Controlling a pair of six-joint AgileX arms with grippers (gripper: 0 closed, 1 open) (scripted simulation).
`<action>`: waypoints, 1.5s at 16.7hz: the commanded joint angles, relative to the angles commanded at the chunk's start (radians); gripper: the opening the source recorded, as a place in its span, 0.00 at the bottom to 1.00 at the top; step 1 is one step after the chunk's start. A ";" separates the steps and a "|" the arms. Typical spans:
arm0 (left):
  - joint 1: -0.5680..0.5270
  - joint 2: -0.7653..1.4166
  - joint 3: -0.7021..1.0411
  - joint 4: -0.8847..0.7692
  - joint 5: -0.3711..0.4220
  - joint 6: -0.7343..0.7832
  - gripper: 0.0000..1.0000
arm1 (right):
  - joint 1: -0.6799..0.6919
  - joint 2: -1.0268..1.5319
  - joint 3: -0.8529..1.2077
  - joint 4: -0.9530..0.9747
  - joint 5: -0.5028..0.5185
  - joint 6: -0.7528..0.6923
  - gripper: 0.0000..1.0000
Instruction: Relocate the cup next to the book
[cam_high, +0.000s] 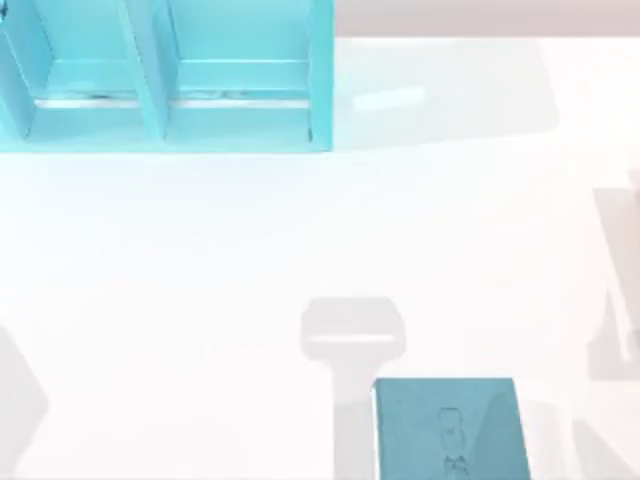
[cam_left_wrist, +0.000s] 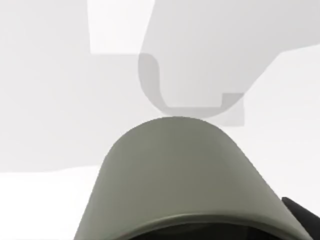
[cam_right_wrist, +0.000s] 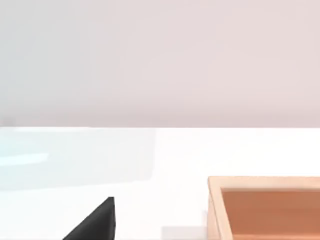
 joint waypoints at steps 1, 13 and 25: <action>0.001 0.004 -0.003 0.003 0.000 0.001 0.00 | 0.000 0.000 0.000 0.000 0.000 0.000 1.00; -0.379 -0.041 0.050 0.003 0.081 -0.590 0.00 | 0.000 0.000 0.000 0.000 0.000 0.000 1.00; -1.277 -0.050 0.154 -0.072 0.170 -2.076 0.00 | 0.000 0.000 0.000 0.000 0.000 0.000 1.00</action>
